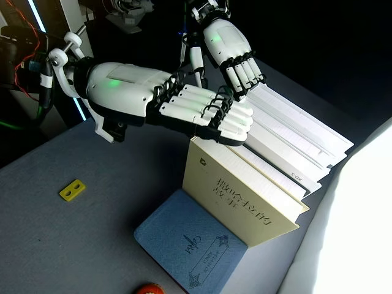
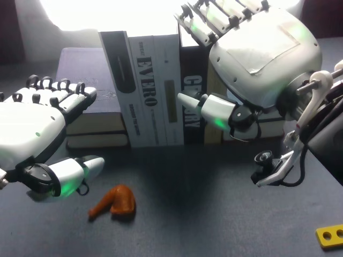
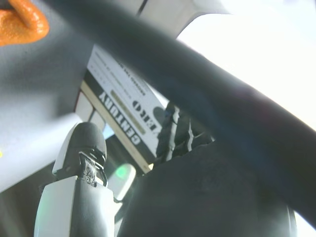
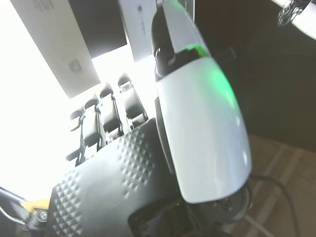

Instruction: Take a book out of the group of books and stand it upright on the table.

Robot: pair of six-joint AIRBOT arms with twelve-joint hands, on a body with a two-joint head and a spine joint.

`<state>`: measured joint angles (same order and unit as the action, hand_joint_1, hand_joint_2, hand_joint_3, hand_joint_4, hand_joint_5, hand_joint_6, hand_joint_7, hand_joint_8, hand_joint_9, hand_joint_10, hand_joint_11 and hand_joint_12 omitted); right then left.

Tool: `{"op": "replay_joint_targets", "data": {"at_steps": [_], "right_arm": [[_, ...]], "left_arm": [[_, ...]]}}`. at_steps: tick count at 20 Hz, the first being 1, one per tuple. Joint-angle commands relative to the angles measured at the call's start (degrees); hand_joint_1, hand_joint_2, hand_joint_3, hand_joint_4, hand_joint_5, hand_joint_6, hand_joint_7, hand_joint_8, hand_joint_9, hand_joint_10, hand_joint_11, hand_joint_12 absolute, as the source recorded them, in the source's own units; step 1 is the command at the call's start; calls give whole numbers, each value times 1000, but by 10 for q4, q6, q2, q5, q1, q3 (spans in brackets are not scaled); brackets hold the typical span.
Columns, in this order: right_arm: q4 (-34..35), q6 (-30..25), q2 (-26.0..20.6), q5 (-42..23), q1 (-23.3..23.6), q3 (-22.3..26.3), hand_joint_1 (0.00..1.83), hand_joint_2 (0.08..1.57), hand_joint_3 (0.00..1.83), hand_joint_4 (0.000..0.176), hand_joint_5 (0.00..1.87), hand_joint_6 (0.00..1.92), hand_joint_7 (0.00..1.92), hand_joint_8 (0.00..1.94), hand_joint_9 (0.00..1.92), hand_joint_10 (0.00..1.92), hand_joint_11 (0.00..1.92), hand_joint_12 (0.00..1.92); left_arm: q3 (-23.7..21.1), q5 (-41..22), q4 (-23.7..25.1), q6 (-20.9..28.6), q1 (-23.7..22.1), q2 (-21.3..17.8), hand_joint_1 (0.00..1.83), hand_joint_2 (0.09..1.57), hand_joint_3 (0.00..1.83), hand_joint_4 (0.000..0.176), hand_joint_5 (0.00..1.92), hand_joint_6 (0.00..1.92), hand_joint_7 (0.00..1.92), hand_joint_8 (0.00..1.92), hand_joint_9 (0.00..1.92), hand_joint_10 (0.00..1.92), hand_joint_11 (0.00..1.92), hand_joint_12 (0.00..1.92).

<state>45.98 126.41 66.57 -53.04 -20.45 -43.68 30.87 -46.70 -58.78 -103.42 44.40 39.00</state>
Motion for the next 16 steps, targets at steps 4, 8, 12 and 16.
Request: {"op": "replay_joint_targets", "data": {"at_steps": [4,8,12,16], "right_arm": [[-41,25,0,-43,-2,-3,216,1190,1,0,0,0,0,0,0,0,0,0],[-54,43,0,-49,-3,-6,234,1191,1,0,0,0,0,0,0,0,0,0],[-56,52,0,-55,-5,-6,180,1199,4,0,0,0,0,0,0,0,0,0],[-79,55,-1,-74,-3,-6,208,1195,1,0,0,0,0,0,0,0,0,0]], "left_arm": [[3,-46,31,3,-6,-2,466,1288,0,0,55,5,43,9,14,5,0,0],[4,-46,31,3,-6,-2,448,1289,0,0,69,9,48,8,18,6,2,1],[4,-46,31,3,-6,-2,443,1294,0,0,61,2,49,4,11,2,0,0],[4,-46,31,3,-6,-2,420,1295,1,0,59,1,52,3,21,5,12,9]]}}
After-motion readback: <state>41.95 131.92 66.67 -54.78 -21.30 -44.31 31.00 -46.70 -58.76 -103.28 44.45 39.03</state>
